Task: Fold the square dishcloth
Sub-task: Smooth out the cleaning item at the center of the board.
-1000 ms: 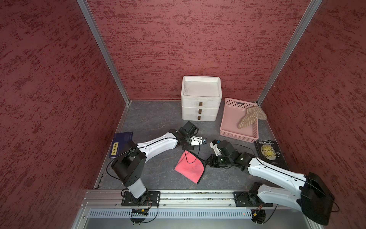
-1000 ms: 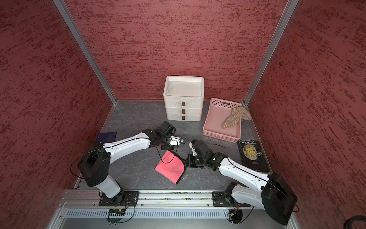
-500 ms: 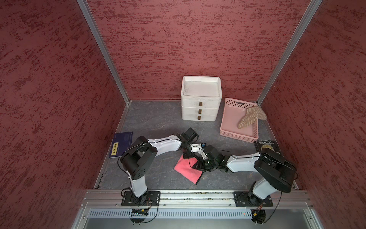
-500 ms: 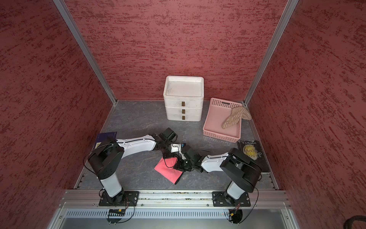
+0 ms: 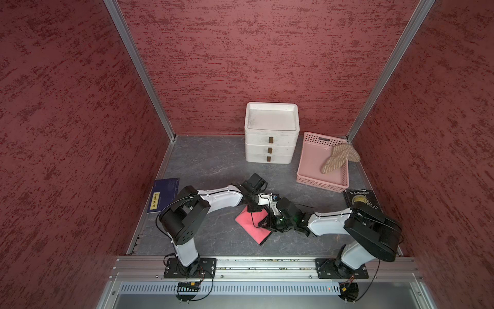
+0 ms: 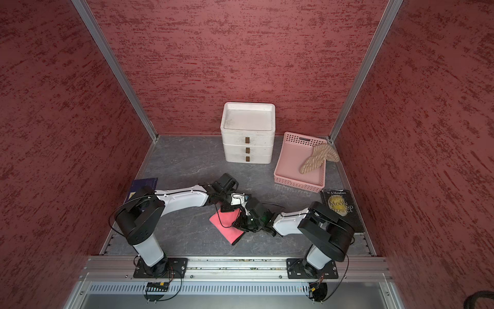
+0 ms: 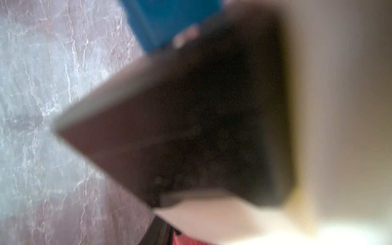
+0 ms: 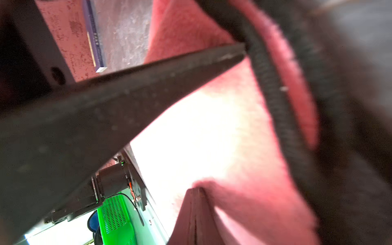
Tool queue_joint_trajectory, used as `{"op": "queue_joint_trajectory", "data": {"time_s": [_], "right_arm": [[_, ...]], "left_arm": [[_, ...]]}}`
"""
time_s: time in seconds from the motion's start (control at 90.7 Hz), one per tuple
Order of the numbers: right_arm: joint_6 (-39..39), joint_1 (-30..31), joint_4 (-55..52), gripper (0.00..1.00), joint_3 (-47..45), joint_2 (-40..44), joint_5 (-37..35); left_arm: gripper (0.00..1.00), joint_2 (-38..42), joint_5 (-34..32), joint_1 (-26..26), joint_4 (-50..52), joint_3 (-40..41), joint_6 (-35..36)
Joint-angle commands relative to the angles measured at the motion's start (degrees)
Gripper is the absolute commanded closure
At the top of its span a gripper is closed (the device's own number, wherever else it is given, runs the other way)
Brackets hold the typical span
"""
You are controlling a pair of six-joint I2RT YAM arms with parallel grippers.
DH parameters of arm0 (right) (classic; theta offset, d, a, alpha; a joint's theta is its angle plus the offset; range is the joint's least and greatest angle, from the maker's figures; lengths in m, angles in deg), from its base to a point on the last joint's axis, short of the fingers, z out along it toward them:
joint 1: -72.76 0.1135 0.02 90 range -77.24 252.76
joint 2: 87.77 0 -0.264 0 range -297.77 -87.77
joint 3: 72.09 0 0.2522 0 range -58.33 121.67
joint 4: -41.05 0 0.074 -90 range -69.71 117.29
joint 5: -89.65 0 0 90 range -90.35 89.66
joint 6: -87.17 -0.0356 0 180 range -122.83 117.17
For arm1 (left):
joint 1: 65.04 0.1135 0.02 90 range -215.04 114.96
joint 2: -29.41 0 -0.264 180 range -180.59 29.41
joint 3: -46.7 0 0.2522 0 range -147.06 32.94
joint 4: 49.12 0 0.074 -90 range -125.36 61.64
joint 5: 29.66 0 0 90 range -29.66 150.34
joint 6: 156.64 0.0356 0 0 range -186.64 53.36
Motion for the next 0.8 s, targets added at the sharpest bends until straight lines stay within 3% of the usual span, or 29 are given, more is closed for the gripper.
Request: {"op": "queue_joint_trajectory", "data": {"time_s": [0.0, 0.11, 0.22, 0.331, 0.573, 0.793], "right_arm": [[-0.88, 3.93, 10.95, 1.00, 0.10, -3.81, -0.15], [-2.78, 4.12, 17.37, 1.00, -1.51, -8.15, -0.09], [-1.11, 4.07, 13.79, 1.00, -1.56, -7.01, -1.37], [4.84, 3.85, -0.56, 0.92, 3.16, 1.38, -2.49], [15.71, 0.01, -39.85, 0.47, 17.73, 23.13, -13.03], [23.29, -16.58, -67.72, 0.26, 31.03, 33.07, -21.68]], "left_arm": [[0.62, 0.26, -14.72, 8.24, 1.82, 1.90, -4.52], [0.52, 4.73, -12.86, 10.48, 3.21, 1.58, -4.50], [0.45, 9.72, -11.79, 11.91, 5.72, 1.56, -3.91], [0.40, 14.42, -11.15, 12.21, 8.78, 1.57, -4.27], [0.39, 25.44, -0.94, 9.83, 20.33, 1.40, -10.53], [0.38, 27.12, -0.98, 0.38, 19.66, 6.53, -13.28]]}}
